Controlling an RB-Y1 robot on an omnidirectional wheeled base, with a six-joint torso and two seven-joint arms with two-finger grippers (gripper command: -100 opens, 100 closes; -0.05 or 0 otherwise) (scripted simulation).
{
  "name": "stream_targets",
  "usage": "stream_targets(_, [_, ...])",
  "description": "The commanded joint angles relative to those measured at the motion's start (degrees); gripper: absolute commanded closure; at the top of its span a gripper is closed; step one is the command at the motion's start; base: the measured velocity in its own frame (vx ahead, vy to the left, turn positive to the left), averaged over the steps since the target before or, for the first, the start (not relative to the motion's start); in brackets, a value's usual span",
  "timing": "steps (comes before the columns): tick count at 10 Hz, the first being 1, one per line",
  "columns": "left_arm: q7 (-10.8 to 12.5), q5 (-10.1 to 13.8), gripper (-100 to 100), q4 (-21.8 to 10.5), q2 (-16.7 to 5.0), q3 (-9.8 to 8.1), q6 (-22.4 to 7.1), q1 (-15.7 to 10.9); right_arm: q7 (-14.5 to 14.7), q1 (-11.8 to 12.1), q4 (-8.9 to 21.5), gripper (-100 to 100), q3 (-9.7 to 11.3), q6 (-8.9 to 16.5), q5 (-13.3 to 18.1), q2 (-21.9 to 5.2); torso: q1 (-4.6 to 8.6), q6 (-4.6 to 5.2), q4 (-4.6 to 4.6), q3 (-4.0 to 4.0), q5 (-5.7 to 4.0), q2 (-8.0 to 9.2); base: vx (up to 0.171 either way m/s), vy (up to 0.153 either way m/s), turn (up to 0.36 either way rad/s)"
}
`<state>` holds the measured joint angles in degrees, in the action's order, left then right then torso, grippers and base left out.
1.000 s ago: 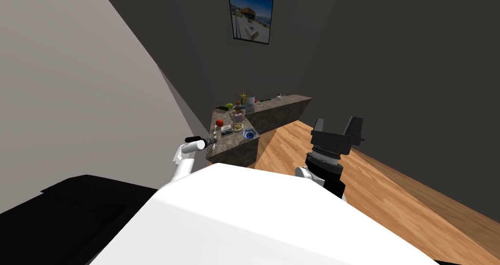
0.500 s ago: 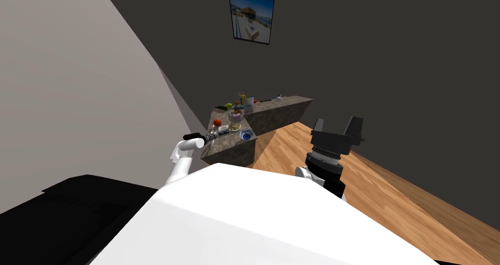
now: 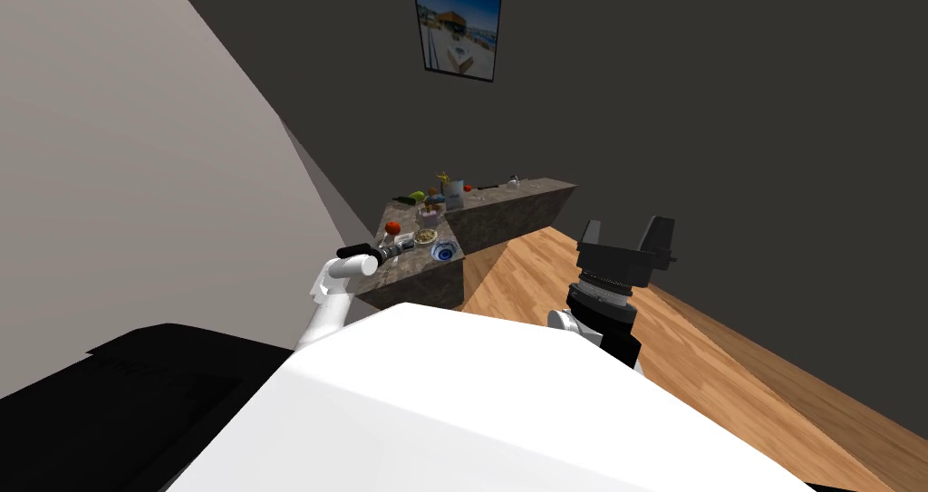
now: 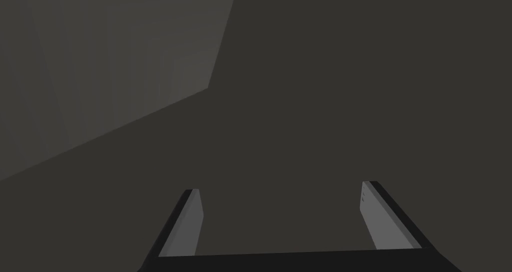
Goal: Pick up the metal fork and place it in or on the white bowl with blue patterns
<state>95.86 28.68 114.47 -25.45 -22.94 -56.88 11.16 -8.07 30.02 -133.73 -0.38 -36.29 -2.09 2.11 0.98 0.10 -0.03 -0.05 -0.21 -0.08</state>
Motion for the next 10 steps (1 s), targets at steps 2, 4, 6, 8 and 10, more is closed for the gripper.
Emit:
stream_targets(2, [2.27, 0.54, 100, 2.47, -0.52, -0.35, -3.04, 1.03, 0.00, 0.00, 0.00, 0, 0.00, 0.00, 0.00, 0.00, -0.05, 0.01, 0.00, 0.00, 0.01, -0.01, 0.033, -0.193, -0.071])
stream_targets(4, [2.98, 0.73, 100, 3.59, -0.69, -0.87, -5.05, 1.37, 0.00, 0.00, 0.00, 0, 0.00, 0.00, 0.00, -0.01, -0.24, -0.03, 0.01, 0.01, 0.04, 0.01, 0.041, -0.128, -0.058])
stream_targets(6, [3.62, 0.90, 100, 4.80, -0.88, -1.56, -7.38, 1.68, 0.00, 0.00, 0.00, 0, -0.01, 0.00, 0.00, -0.01, -0.49, -0.07, 0.01, 0.00, 0.09, 0.00, 0.047, -0.098, -0.060])
stream_targets(8, [4.21, 1.03, 100, 6.07, -1.09, -2.36, -9.93, 1.94, 0.00, 0.00, 0.00, 0, -0.01, 0.00, 0.00, -0.01, -0.53, -0.09, 0.01, 0.01, 0.10, 0.01, 0.048, -0.103, -0.067])
stream_targets(10, [4.74, 1.13, 100, 7.35, -1.31, -3.23, -12.56, 2.16, 0.00, 0.00, 0.00, 0, -0.01, 0.00, 0.00, -0.01, -0.47, -0.09, 0.00, -0.02, 0.08, -0.04, 0.068, -0.111, -0.068])
